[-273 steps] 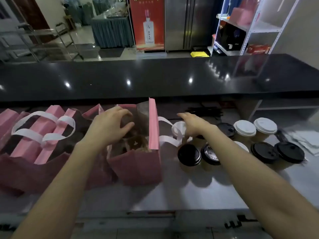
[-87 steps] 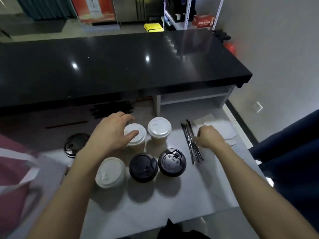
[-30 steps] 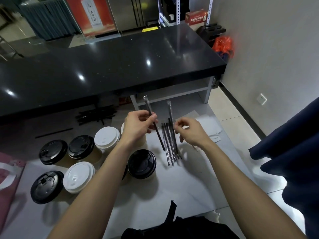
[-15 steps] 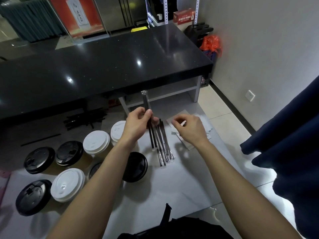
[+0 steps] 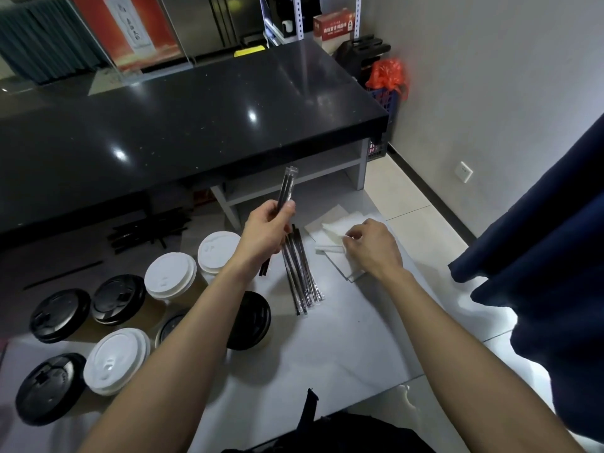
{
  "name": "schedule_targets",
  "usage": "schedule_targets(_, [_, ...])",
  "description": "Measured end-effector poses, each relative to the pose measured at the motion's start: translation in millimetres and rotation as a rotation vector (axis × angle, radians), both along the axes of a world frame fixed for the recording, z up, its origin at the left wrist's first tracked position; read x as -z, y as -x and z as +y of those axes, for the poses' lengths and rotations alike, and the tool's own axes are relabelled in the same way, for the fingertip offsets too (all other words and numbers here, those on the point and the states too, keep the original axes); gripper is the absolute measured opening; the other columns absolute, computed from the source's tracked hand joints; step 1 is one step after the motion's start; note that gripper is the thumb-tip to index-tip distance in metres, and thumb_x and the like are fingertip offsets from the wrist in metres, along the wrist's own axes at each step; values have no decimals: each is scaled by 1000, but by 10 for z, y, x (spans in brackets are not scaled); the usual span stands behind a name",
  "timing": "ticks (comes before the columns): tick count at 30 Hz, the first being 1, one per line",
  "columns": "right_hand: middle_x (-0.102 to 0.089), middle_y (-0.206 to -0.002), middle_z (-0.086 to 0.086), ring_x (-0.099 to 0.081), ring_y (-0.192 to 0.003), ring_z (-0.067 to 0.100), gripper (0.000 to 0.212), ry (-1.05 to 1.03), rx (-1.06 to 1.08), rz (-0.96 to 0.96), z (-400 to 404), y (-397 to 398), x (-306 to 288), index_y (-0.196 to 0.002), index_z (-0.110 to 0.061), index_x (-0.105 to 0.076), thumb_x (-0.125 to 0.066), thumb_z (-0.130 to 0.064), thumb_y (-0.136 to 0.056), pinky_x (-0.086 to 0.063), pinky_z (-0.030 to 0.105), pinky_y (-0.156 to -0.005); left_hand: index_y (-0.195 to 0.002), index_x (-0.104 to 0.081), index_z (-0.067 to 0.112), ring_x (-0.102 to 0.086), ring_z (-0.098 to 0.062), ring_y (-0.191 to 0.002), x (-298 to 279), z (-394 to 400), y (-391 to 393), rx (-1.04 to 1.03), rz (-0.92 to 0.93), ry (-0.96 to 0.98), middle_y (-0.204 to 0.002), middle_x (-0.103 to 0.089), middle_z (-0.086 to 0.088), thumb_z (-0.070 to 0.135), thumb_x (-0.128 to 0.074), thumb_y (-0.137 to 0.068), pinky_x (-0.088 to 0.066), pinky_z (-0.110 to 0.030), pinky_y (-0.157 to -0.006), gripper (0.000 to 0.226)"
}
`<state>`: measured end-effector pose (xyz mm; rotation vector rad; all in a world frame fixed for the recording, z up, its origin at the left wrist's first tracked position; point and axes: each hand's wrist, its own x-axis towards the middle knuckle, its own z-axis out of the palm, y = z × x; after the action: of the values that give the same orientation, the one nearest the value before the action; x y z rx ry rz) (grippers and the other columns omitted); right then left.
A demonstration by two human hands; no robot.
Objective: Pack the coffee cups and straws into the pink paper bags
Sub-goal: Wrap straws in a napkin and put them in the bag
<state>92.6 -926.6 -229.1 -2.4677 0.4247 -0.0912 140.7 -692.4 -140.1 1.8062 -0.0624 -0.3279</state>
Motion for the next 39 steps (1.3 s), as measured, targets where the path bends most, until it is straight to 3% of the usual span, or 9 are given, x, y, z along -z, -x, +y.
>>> schedule_targets(4, [-70,-104,7,-64,-102,27,20,-78,21,-158,-87,36,-166,-103,-18,-85,-69,-29,-100,-51,35,-88,-104,-77,25,-60,-6,-68,-15,-50,8,49,-93,-73,-88,-70,1,26,-80,-96,-49,-28,-65,8])
schedule_targets(6, [-71,-102,5,-64,-96,24,18,-115,11,-209,-119,44,-278,-101,-16,-84,-70,-28,-100,-50,33,-88,-113,-78,32,-73,-11,-97,-15,-95,-9,62,-131,-111,-110,-76,3,24,-85,-93,-59,-34,-85,23])
schedule_targets(10, [-70,-94,-5,-64,-86,11,10,-268,-80,-266,-128,88,-550,-92,-26,-81,-74,-26,-99,-42,10,-74,-138,-70,37,-60,-1,-126,-35,-205,-67,157,-314,-248,-134,-65,15,25,-93,-85,-46,-22,-107,59])
schedule_targets(17, [-79,-94,-2,-67,-88,8,29,-604,-148,-254,-71,92,-740,-100,-20,-81,-62,-39,-108,-52,35,-84,-100,-78,26,-68,-9,-81,63,-249,-207,84,-302,-221,-88,-76,10,33,-88,-91,-58,-36,-79,15])
schedule_targets(23, [-83,-105,7,-79,-98,24,17,-741,-151,-199,-57,133,-548,-115,-11,-78,-77,-18,-101,-62,41,-88,-111,-81,20,-76,-33,-104,120,-131,-249,46,-257,-195,-102,-81,-6,25,-82,-97,-61,-55,-96,14])
schedule_targets(30, [-64,-67,-12,-55,-65,9,28,-673,-55,-281,13,97,-580,-80,-13,-72,-79,-32,-99,-44,32,-67,-108,-78,26,-65,-11,-87,172,-28,-273,57,-258,-221,-88,-71,14,27,-72,-103,-54,-38,-90,8])
schedule_targets(34, [-82,-89,-3,-79,-84,23,16,-650,-104,-254,84,102,-662,-99,-16,-79,-84,-31,-94,-65,43,-78,-101,-76,27,-68,-12,-86,166,11,-266,54,-245,-155,-89,-73,11,39,-74,-98,-55,-36,-80,12])
schedule_targets(36, [-81,-93,9,-77,-90,35,16,-586,-69,-253,97,93,-681,-103,-9,-78,-80,-24,-97,-63,55,-84,-108,-75,35,-73,-4,-91,138,18,-247,-1,-216,-106,-99,-79,14,54,-78,-93,-56,-22,-76,24])
schedule_targets(39, [-78,-93,11,-73,-89,34,20,-472,29,-265,73,67,-742,-100,-7,-74,-75,-27,-99,-60,54,-86,-102,-72,38,-62,-6,-67,42,37,-243,-128,-110,-2,-99,-79,15,61,-63,-101,-45,-26,-57,24])
